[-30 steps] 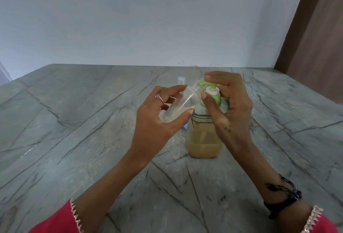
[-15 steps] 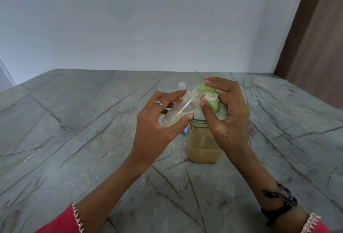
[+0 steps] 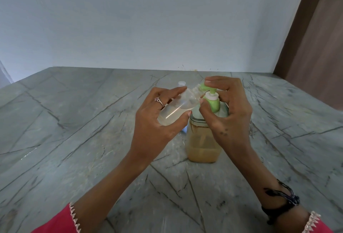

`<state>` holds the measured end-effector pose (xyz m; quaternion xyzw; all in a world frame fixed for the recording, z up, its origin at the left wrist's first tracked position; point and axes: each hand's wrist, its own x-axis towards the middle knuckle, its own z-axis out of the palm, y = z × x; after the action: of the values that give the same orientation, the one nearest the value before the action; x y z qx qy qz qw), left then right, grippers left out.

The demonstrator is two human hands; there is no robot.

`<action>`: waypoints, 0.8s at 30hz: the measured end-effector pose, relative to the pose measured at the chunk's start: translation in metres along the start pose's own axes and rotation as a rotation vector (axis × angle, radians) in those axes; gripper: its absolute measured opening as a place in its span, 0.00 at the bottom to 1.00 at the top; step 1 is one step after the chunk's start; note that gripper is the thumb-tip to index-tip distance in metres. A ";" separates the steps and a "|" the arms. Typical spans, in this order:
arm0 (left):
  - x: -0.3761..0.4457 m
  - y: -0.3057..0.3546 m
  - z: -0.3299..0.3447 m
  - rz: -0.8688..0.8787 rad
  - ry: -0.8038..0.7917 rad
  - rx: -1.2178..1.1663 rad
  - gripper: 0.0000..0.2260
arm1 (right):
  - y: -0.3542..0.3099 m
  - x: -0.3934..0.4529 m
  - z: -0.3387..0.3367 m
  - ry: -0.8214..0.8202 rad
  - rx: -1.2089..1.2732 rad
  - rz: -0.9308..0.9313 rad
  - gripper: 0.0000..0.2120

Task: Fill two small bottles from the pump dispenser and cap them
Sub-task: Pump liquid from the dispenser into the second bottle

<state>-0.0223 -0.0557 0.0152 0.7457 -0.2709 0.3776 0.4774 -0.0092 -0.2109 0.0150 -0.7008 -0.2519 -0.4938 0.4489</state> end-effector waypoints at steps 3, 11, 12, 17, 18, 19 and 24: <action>-0.001 -0.001 -0.001 0.007 -0.005 0.023 0.18 | -0.001 0.001 0.001 0.016 -0.010 0.012 0.16; 0.000 -0.001 -0.001 0.007 -0.011 0.019 0.19 | 0.001 -0.001 0.001 -0.005 -0.028 0.013 0.15; 0.000 -0.001 0.000 0.006 -0.010 0.017 0.19 | 0.001 -0.001 0.001 -0.010 -0.024 0.010 0.15; 0.001 -0.001 -0.001 0.009 -0.001 0.003 0.19 | 0.001 -0.003 0.001 -0.031 -0.004 0.019 0.13; 0.001 -0.001 -0.001 0.008 -0.003 0.005 0.19 | 0.002 -0.003 0.001 -0.034 0.000 0.023 0.13; 0.001 -0.001 -0.001 0.006 -0.004 0.005 0.19 | 0.001 -0.003 0.001 -0.037 0.008 0.029 0.14; 0.001 -0.001 -0.001 0.002 -0.007 0.000 0.19 | -0.002 -0.002 0.001 -0.021 0.029 0.040 0.19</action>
<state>-0.0208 -0.0545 0.0155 0.7467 -0.2732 0.3755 0.4763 -0.0105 -0.2088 0.0140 -0.7043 -0.2498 -0.4737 0.4660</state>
